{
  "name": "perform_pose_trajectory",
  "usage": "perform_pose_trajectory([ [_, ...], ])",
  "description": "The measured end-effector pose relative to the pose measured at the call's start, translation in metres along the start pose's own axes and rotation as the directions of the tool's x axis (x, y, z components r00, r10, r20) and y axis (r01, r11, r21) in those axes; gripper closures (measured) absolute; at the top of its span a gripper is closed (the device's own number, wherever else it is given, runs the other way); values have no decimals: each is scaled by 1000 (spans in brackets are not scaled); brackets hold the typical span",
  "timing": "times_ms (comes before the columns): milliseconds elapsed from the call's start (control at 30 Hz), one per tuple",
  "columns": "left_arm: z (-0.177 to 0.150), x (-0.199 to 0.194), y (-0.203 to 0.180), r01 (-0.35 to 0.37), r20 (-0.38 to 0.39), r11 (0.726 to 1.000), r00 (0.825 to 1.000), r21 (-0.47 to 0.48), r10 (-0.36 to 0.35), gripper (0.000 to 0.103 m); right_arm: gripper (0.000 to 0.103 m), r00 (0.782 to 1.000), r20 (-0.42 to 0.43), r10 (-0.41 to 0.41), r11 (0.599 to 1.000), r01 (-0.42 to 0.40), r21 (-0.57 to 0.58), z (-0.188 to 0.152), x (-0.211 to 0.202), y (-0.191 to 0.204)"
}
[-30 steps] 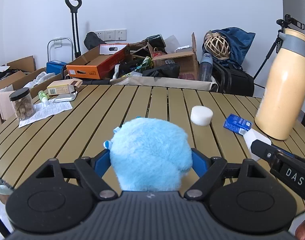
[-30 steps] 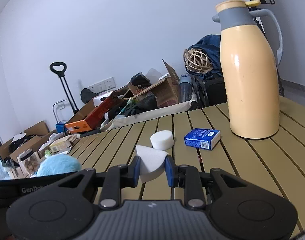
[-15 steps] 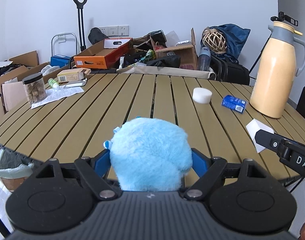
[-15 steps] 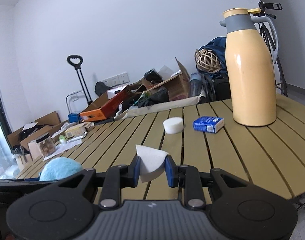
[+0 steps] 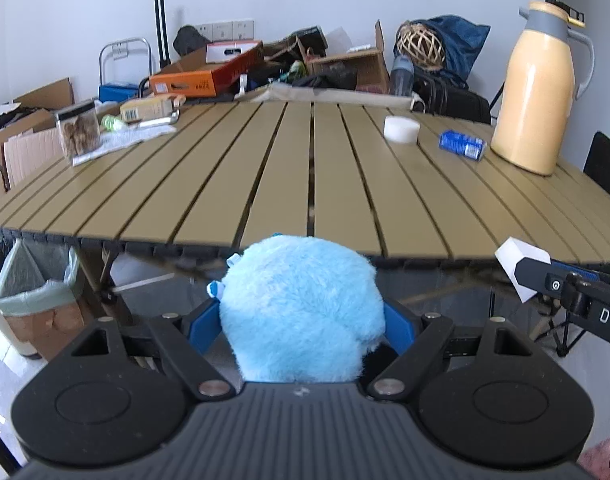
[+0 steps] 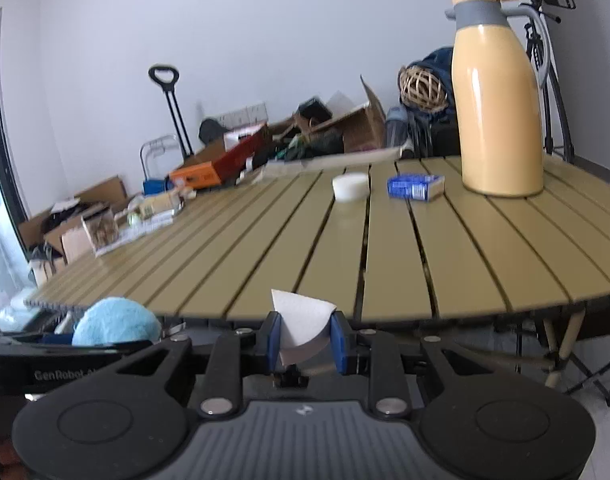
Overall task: Collect trash
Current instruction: 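Carry the blue puff and wedge sponge down toward the black bin with both grippers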
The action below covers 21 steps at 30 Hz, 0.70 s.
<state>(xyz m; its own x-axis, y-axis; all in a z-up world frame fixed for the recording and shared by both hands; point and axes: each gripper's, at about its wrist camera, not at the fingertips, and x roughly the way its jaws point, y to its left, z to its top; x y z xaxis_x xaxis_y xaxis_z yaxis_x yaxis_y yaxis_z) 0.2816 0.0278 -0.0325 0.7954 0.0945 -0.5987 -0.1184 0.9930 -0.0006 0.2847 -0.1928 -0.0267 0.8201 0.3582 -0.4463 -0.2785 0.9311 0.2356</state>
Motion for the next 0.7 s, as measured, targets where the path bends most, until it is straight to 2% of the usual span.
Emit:
perform_pose_trajectory([
  [333,-42,9,4,12,-89,1000,996,22,-10,20,78,994,-104,-12,998,6,-55,-42,-7,8],
  [700,-80,24,5,35,-193,999,981,31,-28,20,78,972,-233,-25,995,2,-101,-76,2,11],
])
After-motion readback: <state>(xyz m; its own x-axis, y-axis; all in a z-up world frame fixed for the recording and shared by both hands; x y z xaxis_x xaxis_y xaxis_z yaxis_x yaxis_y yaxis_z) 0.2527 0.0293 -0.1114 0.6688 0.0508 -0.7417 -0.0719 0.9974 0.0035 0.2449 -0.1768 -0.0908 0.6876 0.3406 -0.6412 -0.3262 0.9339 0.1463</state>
